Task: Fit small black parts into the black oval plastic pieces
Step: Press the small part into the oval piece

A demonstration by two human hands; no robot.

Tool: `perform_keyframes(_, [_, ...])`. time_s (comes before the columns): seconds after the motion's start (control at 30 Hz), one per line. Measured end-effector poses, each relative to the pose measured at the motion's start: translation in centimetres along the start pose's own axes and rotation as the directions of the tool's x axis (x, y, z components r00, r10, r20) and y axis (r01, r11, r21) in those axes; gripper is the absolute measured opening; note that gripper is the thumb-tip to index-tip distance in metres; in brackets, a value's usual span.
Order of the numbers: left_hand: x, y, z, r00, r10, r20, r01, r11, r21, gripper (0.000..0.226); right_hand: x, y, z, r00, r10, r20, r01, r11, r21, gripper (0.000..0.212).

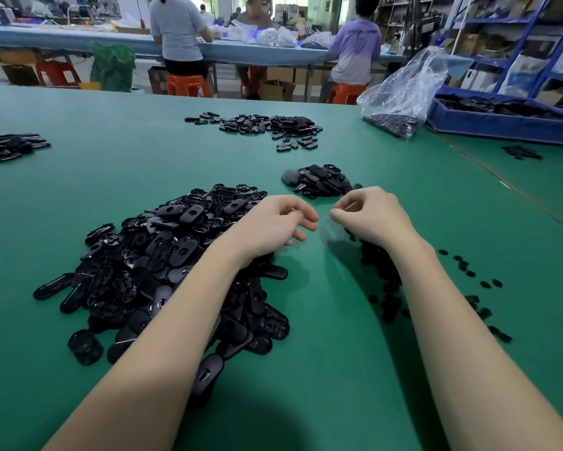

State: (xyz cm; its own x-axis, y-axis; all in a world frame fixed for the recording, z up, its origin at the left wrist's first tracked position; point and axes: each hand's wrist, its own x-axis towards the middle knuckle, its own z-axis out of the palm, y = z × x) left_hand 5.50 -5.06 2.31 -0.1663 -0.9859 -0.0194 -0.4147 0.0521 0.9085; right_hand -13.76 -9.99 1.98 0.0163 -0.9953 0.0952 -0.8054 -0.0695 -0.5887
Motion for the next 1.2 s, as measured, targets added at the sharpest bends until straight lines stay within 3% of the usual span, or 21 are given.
perform_keyframes(0.07, [-0.2,0.3,-1.0,0.998,0.062,0.016,-0.064,0.971,0.228,0.027,-0.8,-0.1,-0.3,0.995,-0.039,0.087,0.037,0.999,0.022,0.007])
perform_keyframes(0.13, [-0.4,0.7,-1.9,0.994,0.098,0.037,-0.104,0.873,0.476,0.016,-1.2,-0.2,-0.9,0.986,-0.074,0.152,0.068,0.997,0.042,0.008])
perform_keyframes(0.2, [-0.7,0.9,-2.6,0.996,0.050,0.074,-0.085,0.792,0.604,0.008,-1.5,-0.2,-1.2,0.978,-0.096,0.182,0.086,0.994,0.061,0.009])
perform_keyframes(0.27, [-1.1,1.2,-3.0,0.992,-0.044,0.116,-0.043,0.755,0.654,0.005,-1.6,-0.1,-1.3,0.973,-0.102,0.205,0.091,0.994,0.061,0.010])
perform_keyframes(0.43, [-1.3,1.5,-2.8,0.960,-0.214,0.179,0.011,0.669,0.743,0.023,-1.6,0.5,-1.3,0.970,-0.083,0.229,0.078,0.997,0.030,0.011])
perform_keyframes(0.6, [-1.1,1.6,-2.2,0.956,-0.217,0.198,-0.013,0.643,0.766,0.017,-1.6,0.7,-1.6,0.974,-0.061,0.219,0.057,0.998,0.028,0.011])
perform_keyframes(0.8, [-0.7,1.3,-1.8,0.994,-0.045,0.102,-0.026,0.796,0.604,0.015,-1.6,0.8,-2.9,0.978,-0.025,0.207,0.031,0.999,-0.025,0.016])
perform_keyframes(0.93, [-0.5,0.8,-0.4,0.998,-0.059,0.016,0.056,0.985,0.163,0.013,-1.8,0.7,-4.1,0.976,0.043,0.212,-0.008,0.987,-0.159,0.005])
perform_keyframes(1.2, [-0.2,0.2,1.5,0.988,-0.138,-0.071,0.122,0.974,-0.188,0.002,-2.8,-0.3,-5.2,0.916,0.169,0.365,-0.042,0.943,-0.331,0.019])
